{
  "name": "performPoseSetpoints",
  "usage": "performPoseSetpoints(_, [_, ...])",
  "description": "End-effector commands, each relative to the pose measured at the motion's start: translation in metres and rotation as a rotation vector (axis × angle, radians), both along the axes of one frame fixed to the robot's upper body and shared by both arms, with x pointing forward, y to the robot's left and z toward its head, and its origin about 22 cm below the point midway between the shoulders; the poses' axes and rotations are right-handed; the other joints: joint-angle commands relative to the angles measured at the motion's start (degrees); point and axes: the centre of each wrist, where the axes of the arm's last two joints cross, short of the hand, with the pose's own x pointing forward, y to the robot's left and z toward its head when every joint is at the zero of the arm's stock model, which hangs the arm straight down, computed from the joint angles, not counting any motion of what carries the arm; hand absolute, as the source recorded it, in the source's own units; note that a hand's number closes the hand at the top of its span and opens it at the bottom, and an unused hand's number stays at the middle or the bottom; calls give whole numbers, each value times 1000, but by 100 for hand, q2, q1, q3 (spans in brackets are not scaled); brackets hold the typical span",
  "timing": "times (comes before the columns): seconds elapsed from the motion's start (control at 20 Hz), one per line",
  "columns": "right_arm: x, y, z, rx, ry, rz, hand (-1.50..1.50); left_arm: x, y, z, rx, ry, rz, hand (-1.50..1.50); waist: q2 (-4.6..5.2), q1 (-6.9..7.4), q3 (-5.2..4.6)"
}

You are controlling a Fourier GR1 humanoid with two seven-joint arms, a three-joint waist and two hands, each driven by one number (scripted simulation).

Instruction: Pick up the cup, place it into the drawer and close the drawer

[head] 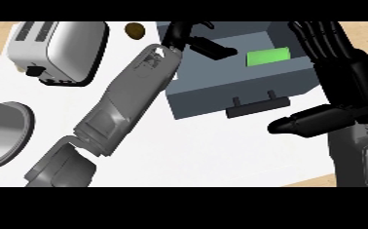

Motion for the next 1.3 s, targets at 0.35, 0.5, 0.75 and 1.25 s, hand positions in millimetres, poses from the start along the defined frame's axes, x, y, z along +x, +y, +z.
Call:
performPoseSetpoints(0.35, [2, 42, -5, -95, 80, 480, 150, -4, -1, 5, -334, -102, -27, -150, 3, -19, -15])
performPoseSetpoints(0.5, [-5, 36, -12, -328, 159, 539, 150, -3, -3, 13, -377, -131, 9, -150, -75, 93, -17])
performPoseSetpoints(0.75, [-15, 15, -26, -574, 236, 449, -150, -2, -3, 11, -381, -132, 52, -150, -158, 436, -4])
performPoseSetpoints(1.25, [-8, 46, -91, -840, 241, 191, -150, -3, 18, -18, -466, -117, 54, -150, -218, 1124, -7])
